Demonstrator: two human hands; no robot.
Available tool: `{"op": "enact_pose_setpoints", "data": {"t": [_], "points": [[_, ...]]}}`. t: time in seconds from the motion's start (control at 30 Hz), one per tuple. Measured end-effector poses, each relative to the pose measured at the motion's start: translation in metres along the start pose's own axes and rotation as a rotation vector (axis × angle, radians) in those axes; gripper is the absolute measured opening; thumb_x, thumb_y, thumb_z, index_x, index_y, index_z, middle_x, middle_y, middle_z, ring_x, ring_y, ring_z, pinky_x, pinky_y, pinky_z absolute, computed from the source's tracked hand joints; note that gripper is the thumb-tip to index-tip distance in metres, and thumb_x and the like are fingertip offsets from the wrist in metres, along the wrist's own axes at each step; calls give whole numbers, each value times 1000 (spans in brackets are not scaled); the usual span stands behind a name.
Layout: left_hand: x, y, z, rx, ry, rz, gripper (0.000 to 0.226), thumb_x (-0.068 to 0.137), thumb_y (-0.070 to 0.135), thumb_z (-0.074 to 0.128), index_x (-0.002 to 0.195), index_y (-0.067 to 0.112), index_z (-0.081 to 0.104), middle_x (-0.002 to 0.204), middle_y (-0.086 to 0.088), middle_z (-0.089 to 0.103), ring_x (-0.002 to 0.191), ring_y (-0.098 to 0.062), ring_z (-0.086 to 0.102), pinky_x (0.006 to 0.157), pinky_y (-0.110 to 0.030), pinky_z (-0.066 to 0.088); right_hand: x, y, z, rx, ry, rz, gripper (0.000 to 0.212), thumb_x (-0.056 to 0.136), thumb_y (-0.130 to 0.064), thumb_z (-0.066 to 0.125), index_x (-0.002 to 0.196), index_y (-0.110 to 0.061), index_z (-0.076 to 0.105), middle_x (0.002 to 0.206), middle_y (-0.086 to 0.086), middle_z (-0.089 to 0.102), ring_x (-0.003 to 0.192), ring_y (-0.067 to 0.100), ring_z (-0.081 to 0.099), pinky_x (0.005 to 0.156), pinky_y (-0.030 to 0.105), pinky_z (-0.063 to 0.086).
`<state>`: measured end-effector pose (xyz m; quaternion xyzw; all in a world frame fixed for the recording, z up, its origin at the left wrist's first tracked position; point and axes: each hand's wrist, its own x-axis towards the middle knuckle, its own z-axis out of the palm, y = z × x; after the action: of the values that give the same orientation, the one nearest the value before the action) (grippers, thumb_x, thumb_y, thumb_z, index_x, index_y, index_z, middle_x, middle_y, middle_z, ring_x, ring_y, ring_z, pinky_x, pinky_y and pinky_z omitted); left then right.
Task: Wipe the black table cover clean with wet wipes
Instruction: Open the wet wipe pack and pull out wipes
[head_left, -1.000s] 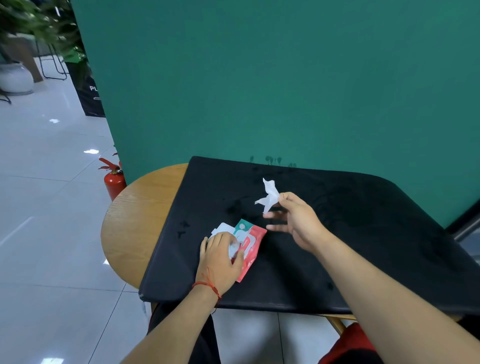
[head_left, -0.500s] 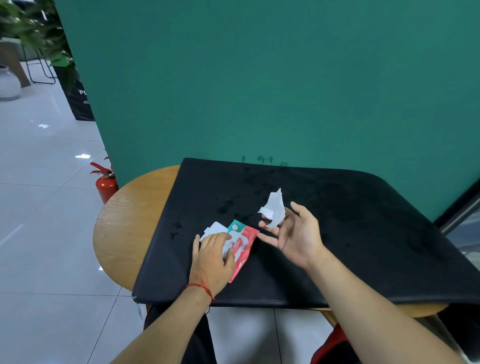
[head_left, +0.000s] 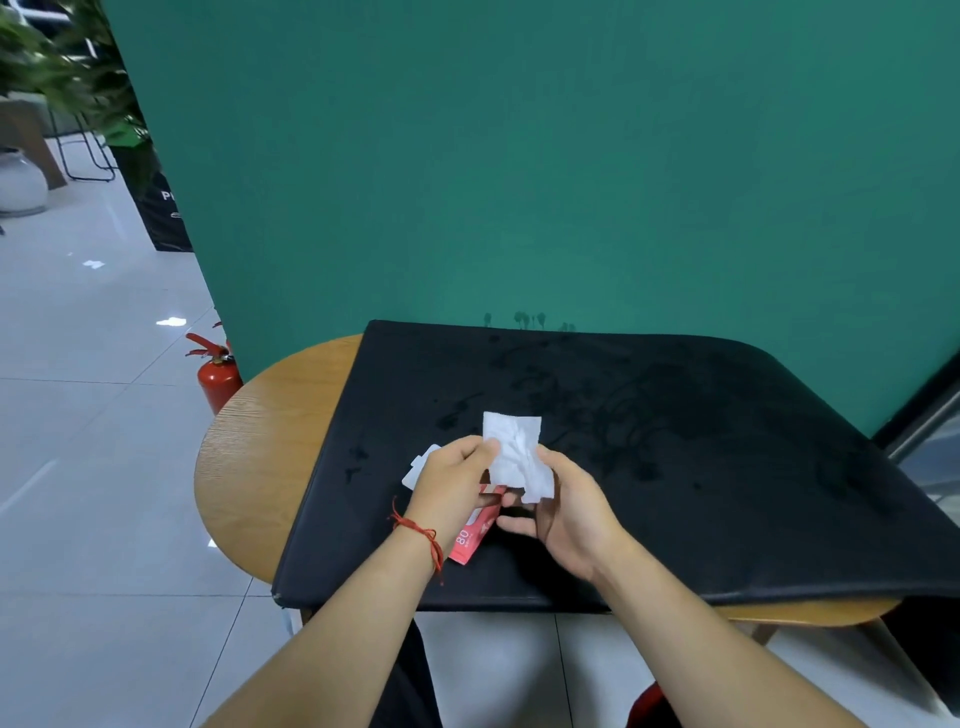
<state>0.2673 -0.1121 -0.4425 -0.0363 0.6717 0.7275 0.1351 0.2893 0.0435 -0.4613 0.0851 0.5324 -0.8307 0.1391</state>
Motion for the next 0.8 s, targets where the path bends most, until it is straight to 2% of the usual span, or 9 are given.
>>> {"op": "enact_pose_setpoints", "data": {"t": [0.1,0.2,0.3,0.37,0.43,0.5,0.6,0.7,0.8], "points": [[0,-5,-2,-79,33,28,28,106,25,59,99,3,76,97,-16,79,90,-34,77,81,-44,65,-2,4,2,-128,131,-9,39,111,-38,46,102,-17,77,86,5,71,69,14,65,74,38,56],[-2,-6,-5,-185,8,26,31,106,26,58,89,3,70,91,-15,74,84,-30,73,76,-40,59,-4,7,-1,-151,213,-9,38,112,-36,45,95,-18,74,90,7,75,73,15,66,75,38,56],[-4,-8,-11,-2,43,109,38,102,39,61,88,4,66,89,-22,70,77,-26,65,74,-43,51,-6,7,-1,-131,270,-121,29,111,-33,51,106,-10,69,103,10,78,83,23,71,76,41,58],[-5,-9,-14,123,66,165,40,100,45,62,85,9,66,92,-21,71,76,-29,66,71,-46,52,-10,7,3,-200,306,-275,20,105,-26,63,105,-7,67,100,4,77,83,23,71,76,40,58],[-7,-10,-12,177,65,201,37,100,46,63,85,12,67,90,-19,72,80,-39,71,71,-54,57,-11,10,5,-400,342,-413,9,98,-24,73,95,-15,72,97,-1,74,87,20,69,80,33,57],[-10,-11,-9,190,47,225,32,101,42,65,87,13,69,89,-17,74,88,-45,70,78,-59,58,-10,12,8,-513,346,-444,7,94,-28,78,92,-21,77,97,-1,74,91,19,68,83,29,55],[-11,-14,-8,146,46,216,31,102,37,65,92,8,66,92,-19,75,93,-50,68,80,-61,58,-8,14,9,-508,348,-399,9,97,-25,75,90,-21,78,92,0,77,88,20,72,84,39,58],[-11,-16,-12,7,86,148,34,104,36,63,102,2,66,100,-21,74,98,-50,69,80,-54,59,-5,14,2,-436,327,-337,15,102,-23,68,93,-13,76,95,7,79,93,28,76,88,48,62],[-10,-16,-20,-285,112,10,29,108,29,57,116,5,70,112,-20,75,108,-45,70,97,-60,55,-3,9,-5,-170,294,-245,20,106,-19,61,104,-2,71,107,18,78,93,28,74,87,46,61]]}}
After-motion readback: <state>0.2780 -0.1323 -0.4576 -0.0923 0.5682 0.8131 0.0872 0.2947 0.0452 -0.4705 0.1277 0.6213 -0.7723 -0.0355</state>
